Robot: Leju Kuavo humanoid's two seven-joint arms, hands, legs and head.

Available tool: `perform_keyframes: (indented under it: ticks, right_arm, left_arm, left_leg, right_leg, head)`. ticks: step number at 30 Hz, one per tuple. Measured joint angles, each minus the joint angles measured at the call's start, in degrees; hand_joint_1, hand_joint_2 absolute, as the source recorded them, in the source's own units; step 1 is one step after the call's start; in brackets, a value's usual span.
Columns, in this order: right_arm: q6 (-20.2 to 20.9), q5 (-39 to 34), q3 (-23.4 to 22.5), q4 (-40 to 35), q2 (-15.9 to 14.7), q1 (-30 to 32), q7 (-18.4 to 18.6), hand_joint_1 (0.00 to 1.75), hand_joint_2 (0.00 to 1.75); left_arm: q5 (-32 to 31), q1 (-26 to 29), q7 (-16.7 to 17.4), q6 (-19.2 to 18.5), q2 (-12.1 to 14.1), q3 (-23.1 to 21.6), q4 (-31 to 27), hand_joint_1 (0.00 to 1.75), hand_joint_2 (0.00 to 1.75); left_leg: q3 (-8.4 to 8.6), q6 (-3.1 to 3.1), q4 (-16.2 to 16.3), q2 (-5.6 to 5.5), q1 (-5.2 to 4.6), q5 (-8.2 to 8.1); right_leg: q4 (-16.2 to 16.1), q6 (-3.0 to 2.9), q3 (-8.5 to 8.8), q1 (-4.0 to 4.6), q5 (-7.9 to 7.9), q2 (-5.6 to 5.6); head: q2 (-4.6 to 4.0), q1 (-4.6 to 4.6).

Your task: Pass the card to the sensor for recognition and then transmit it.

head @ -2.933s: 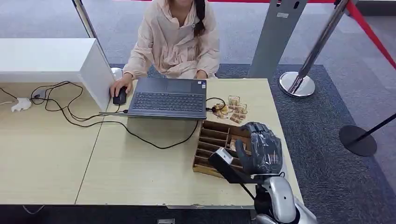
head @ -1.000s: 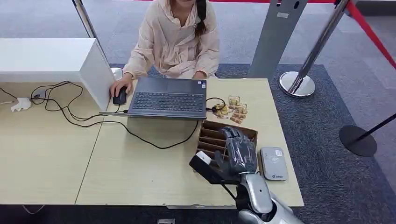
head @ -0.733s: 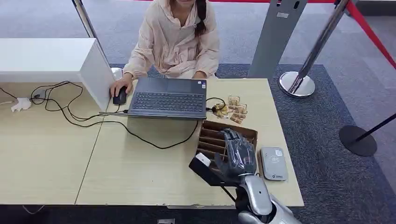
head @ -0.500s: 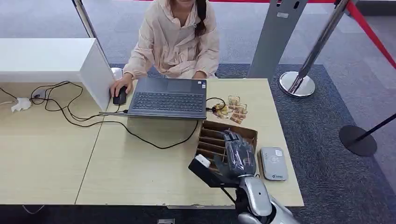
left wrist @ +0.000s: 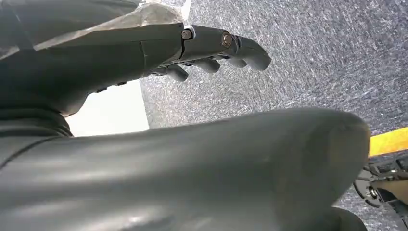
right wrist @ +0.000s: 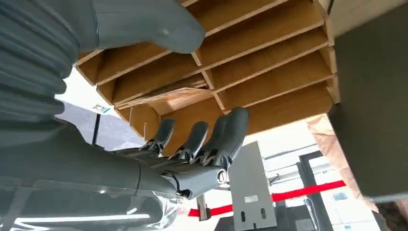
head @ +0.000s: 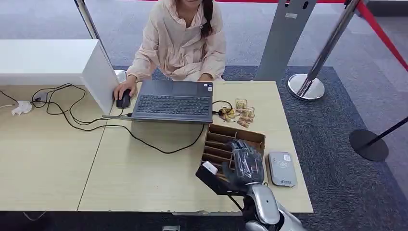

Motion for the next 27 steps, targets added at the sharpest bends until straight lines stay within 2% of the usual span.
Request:
perform_keyframes:
  ticks: [6, 16, 27]
  right_arm:
    - [0.1, 0.4, -0.3, 0.3, -0.3, 0.1, 0.4, 0.75, 1.75]
    - [0.7, 1.6, -0.9, 0.2, -1.2, 0.1, 0.4, 0.75, 1.75]
    - [1.4, 4.1, -0.9, 0.0, -1.5, 0.1, 0.4, 0.72, 1.75]
  left_arm:
    - [0.0, 0.0, 0.0, 0.0, 0.0, 0.0, 0.0, 0.00, 0.00]
    - [-0.2, 0.0, -0.2, 0.0, 0.1, 0.0, 0.0, 0.00, 0.00]
    - [-0.2, 0.0, -1.9, 0.0, 0.4, 0.0, 0.0, 0.00, 0.00]
  left_leg:
    - [0.00, 0.00, 0.0, 0.00, 0.00, 0.00]
    - [0.00, 0.00, 0.0, 0.00, 0.00, 0.00]
    - [0.00, 0.00, 0.0, 0.00, 0.00, 0.00]
  right_leg:
    - [0.0, 0.00, 0.00, 0.00, 0.00, 0.00]
    - [0.0, 0.00, 0.00, 0.00, 0.00, 0.00]
    - [0.0, 0.00, 0.00, 0.00, 0.00, 0.00]
  head:
    - [0.00, 0.00]
    - [0.00, 0.02]
    - [0.00, 0.00]
